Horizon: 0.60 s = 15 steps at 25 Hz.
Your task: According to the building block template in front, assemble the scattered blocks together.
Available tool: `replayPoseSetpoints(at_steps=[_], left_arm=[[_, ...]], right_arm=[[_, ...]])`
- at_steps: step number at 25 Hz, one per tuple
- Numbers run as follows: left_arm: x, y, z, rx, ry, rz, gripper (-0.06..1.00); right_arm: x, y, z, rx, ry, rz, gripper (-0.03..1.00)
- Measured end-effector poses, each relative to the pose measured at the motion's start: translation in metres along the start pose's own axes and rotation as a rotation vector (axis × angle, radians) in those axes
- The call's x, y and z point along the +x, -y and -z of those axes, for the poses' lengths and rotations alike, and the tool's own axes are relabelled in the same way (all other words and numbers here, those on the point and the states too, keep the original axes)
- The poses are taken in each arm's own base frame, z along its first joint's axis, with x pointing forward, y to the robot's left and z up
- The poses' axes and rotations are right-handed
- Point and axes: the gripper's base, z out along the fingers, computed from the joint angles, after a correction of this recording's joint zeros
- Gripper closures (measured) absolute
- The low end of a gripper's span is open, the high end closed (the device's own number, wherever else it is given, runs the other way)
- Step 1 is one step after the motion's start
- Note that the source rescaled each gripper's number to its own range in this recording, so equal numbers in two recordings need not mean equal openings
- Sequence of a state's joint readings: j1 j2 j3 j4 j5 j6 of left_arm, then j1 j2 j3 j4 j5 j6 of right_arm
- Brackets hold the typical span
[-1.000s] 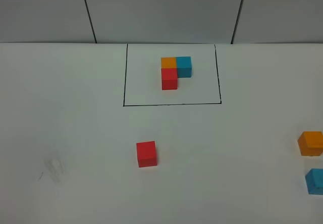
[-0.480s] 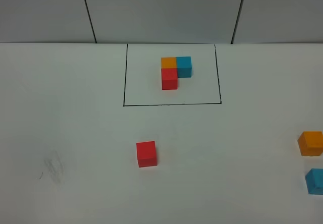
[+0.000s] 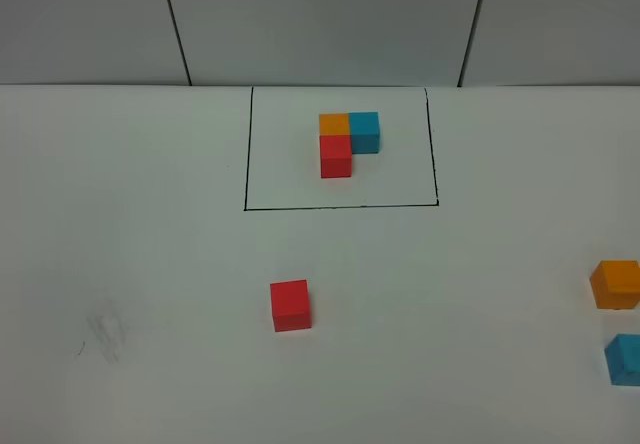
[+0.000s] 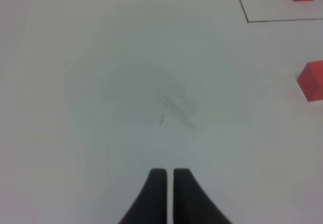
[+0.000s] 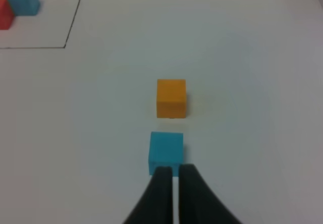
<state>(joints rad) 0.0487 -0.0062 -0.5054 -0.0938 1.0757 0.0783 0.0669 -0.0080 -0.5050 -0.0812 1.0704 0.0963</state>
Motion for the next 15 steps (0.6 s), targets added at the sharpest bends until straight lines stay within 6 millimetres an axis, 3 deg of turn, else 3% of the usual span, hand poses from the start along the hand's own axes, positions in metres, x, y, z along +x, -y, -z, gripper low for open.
replayPoseSetpoints(at_steps=[15], left_arm=[[0.0000, 0.0000, 0.0000, 0.000, 0.000, 0.001, 0.94]], right_arm=[[0.0000, 0.0000, 0.0000, 0.000, 0.000, 0.001, 0.97]])
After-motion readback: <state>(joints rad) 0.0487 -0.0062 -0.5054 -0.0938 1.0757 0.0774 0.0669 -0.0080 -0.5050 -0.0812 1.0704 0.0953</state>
